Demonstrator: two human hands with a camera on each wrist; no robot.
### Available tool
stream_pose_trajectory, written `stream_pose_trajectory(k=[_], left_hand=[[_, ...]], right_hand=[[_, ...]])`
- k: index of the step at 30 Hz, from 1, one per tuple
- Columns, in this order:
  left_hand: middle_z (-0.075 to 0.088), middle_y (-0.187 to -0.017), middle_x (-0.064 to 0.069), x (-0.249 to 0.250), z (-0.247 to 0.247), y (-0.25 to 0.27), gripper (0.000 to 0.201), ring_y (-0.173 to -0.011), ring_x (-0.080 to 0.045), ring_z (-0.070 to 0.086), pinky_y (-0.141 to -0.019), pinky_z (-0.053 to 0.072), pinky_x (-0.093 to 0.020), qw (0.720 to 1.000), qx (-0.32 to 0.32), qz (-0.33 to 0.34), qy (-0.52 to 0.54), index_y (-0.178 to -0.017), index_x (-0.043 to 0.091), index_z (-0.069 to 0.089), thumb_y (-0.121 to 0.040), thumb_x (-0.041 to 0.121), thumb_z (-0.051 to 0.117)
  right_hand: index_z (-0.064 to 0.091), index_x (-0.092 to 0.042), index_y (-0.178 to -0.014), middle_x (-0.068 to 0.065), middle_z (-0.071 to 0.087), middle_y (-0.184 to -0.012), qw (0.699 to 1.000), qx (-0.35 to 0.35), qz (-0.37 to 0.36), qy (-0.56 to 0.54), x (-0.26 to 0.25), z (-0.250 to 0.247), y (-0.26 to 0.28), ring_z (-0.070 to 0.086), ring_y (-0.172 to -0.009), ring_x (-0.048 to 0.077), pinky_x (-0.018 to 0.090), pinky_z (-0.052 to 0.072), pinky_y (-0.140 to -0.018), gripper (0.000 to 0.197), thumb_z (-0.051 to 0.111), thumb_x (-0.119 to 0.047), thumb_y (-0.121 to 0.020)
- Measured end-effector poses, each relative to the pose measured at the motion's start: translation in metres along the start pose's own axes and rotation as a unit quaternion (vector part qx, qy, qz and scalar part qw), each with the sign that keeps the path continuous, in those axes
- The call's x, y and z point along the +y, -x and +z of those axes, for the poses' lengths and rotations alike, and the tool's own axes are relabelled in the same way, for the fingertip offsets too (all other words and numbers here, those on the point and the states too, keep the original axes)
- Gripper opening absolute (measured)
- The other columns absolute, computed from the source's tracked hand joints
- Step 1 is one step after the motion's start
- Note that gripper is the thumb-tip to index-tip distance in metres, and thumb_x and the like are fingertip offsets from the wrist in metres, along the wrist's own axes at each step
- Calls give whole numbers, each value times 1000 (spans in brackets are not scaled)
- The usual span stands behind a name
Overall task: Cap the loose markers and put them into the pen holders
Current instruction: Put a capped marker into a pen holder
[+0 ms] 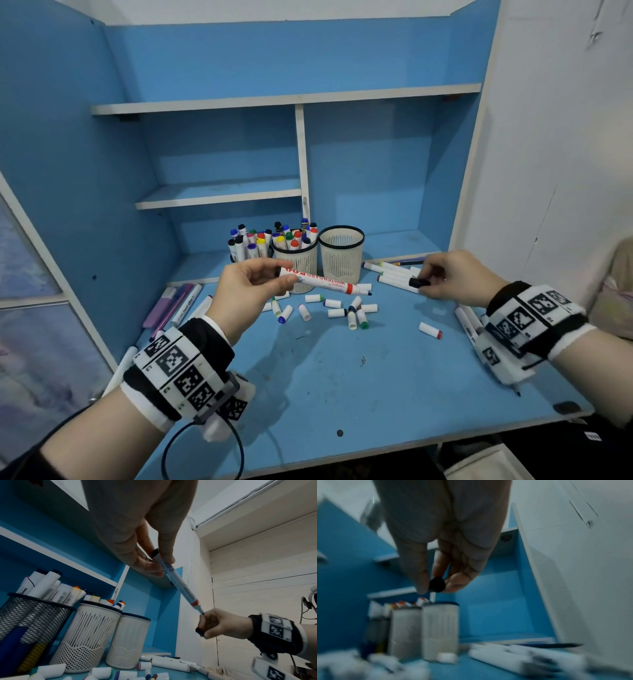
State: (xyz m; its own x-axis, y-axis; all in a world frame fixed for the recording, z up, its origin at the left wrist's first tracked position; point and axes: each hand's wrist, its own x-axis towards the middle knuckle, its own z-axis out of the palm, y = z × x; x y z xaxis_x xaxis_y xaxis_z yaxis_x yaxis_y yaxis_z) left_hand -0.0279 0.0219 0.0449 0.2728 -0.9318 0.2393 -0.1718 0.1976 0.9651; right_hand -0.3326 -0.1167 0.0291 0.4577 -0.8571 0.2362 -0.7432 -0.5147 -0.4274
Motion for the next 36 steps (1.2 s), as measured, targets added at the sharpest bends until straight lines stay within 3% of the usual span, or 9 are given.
stream_pose_trajectory(k=[2, 5, 10, 16, 23, 28, 31, 36], left_hand=[[75, -78, -4, -1, 3, 0, 18, -75, -17, 71, -72, 57, -22, 1000, -3, -2, 9, -89, 16, 70, -78, 2, 70], [75, -78, -2, -1, 7, 0, 17, -74, -16, 72, -69, 57, -20, 1000, -11, -2, 22, -89, 15, 70, -79, 1, 68], [75, -79, -4, 2, 10, -1, 17, -74, -18, 71, -71, 58, -22, 999, -13, 5, 38, -89, 14, 70, -78, 1, 68], [75, -79, -5, 3, 11, 1, 17, -73, -16, 71, -71, 58, -21, 999, -18, 5, 45, -91, 13, 70, -78, 1, 67], [75, -80, -8, 1, 6, 5, 16, -73, -18, 71, -68, 57, -20, 999, -37, 1, 33, -91, 11, 70, -78, 2, 68], [74, -80, -9, 2, 5, 11, 15, -71, -21, 71, -68, 58, -25, 994, -109, 1, -4, -93, 7, 70, -81, 0, 65], [74, -84, -11, 3, 4, 14, 20, -74, -23, 71, -72, 56, -35, 986, -160, 11, -44, -99, 8, 70, -81, 2, 65], [74, -85, -14, 6, 11, 16, 23, -72, -20, 70, -62, 54, -22, 977, -202, 28, -65, -103, 5, 70, -81, -2, 65]], right_hand=[[66, -20, -76, -11, 64, -68, 989, 48, 15, -136, -16, 4, 11, 53, -54, -3, 9, 42, -58, 16, 77, -8, -75], [71, -14, -86, -11, 69, -69, 949, 75, 34, -304, -33, 12, 27, 58, -59, -2, 9, 46, -62, 15, 71, -1, -79], [72, -15, -90, 4, 74, -87, 903, 94, 47, -418, -46, 20, 49, 62, -67, 7, 15, 50, -64, 21, 68, 4, -81], [72, -11, -91, 2, 75, -91, 875, 85, 34, -475, -60, 26, 63, 70, -85, 9, 11, 49, -70, 25, 67, 9, -78], [73, -9, -92, -5, 74, -84, 876, 106, 19, -470, -70, 31, 67, 68, -80, 4, 11, 49, -71, 23, 69, 7, -77], [72, -9, -95, -12, 71, -75, 882, 101, 2, -460, -78, 32, 69, 62, -68, -3, 8, 45, -64, 24, 66, 9, -79], [72, -18, -91, -10, 72, -80, 879, 107, 2, -464, -83, 33, 69, 62, -73, -1, 11, 47, -68, 30, 65, 9, -80], [71, -16, -94, 4, 68, -93, 893, 101, -14, -438, -98, 42, 67, 64, -82, 0, 12, 48, -78, 30, 65, 10, -80]])
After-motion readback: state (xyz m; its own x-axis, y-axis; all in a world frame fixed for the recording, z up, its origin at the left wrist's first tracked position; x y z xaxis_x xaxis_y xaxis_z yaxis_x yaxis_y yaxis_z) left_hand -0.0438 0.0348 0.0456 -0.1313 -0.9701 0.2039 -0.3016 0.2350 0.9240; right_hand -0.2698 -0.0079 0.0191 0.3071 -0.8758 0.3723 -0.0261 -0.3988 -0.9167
